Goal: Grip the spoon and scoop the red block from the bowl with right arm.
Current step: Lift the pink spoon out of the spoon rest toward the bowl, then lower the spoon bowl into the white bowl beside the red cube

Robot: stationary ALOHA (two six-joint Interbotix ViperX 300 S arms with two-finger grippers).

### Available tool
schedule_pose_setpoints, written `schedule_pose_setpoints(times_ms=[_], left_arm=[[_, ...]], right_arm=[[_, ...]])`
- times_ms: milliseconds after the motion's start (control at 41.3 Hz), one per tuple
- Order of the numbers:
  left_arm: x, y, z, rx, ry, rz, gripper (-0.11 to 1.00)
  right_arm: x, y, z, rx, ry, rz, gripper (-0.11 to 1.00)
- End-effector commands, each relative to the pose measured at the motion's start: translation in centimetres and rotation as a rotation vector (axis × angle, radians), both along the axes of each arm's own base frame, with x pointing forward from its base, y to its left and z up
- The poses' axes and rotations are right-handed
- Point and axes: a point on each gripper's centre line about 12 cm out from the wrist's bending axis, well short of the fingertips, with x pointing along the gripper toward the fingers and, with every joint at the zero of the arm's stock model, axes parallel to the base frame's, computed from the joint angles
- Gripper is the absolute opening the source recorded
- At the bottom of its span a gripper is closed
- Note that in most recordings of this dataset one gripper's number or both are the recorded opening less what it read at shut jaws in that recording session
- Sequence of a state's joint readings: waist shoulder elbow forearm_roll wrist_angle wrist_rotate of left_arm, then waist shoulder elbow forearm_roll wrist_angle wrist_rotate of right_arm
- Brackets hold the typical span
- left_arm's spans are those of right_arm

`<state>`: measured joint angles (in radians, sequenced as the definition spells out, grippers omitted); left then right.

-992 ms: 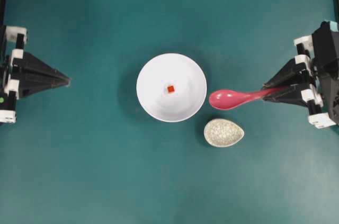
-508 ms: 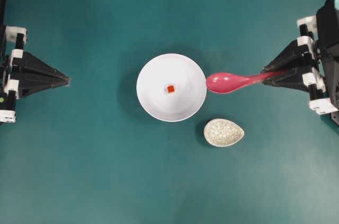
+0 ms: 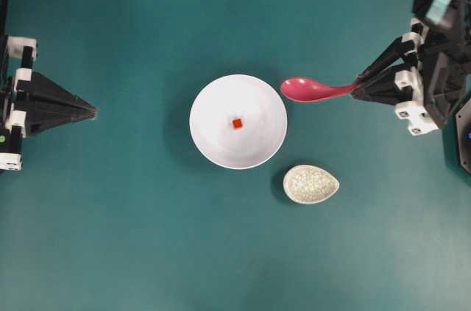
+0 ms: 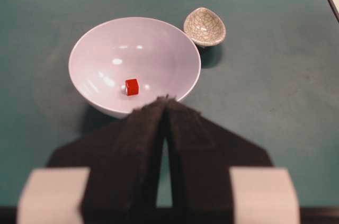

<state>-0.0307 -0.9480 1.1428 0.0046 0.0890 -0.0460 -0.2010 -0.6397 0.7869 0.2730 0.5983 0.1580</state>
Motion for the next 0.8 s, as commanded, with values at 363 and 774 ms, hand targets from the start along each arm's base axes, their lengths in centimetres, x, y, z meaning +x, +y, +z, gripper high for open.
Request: schedule_pose_setpoints(times_ms=[363, 774], left_arm=[[0.3, -0.1, 1.3, 0.002, -0.035, -0.004, -0.01], [0.3, 0.0, 1.2, 0.01, -0.029, -0.004, -0.01]], right_arm=[[4.4, -1.2, 0.5, -0.04, 0.097, 0.025, 0.24], [9.4, -2.0, -1.3, -0.014, 0.33, 0.085, 0.24]])
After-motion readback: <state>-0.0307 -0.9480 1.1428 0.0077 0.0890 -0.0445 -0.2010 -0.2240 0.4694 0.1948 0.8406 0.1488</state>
